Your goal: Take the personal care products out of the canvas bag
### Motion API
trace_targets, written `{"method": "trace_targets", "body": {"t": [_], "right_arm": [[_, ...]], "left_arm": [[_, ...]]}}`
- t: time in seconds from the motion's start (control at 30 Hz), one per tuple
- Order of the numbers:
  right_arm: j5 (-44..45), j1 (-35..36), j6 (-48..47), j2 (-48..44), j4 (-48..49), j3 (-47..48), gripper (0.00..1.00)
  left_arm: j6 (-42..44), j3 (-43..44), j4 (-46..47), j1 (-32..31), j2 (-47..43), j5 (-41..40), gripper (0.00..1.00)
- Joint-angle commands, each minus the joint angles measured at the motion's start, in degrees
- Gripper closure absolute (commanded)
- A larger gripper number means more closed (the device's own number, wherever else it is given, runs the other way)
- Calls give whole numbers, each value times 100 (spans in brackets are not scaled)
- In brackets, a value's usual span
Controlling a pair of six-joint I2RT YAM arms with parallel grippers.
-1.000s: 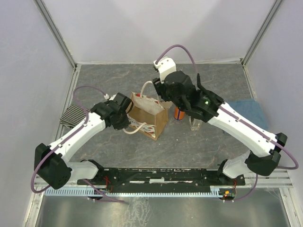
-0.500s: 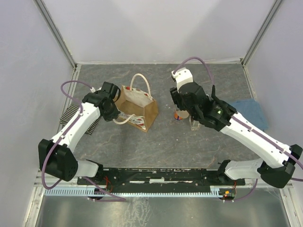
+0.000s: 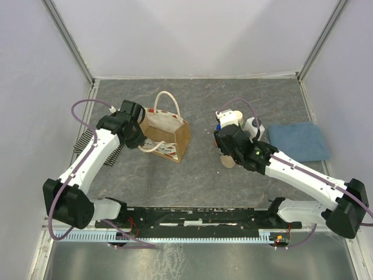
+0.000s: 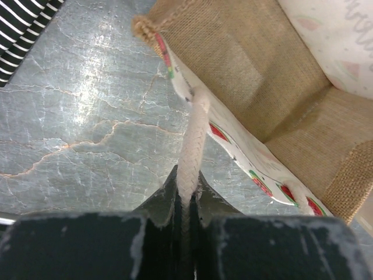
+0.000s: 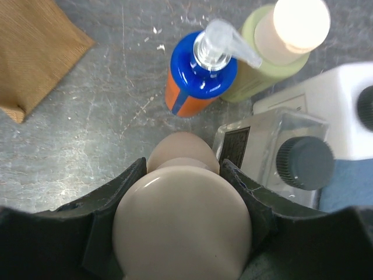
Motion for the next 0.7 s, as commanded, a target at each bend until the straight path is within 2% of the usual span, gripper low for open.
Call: {"method": "trace_targets", "body": {"t": [0.0, 0.43, 0.67], "right_arm": [[100, -121, 392, -223, 1336, -188, 75], [0, -237, 500, 379, 1689, -284, 74], [182, -256, 526, 504, 1646, -247, 54]], "left_arm": [[108, 8, 93, 30, -283, 54, 97], [117, -26, 84, 31, -364, 78, 97], [69, -114, 127, 35, -578, -48, 97]]}}
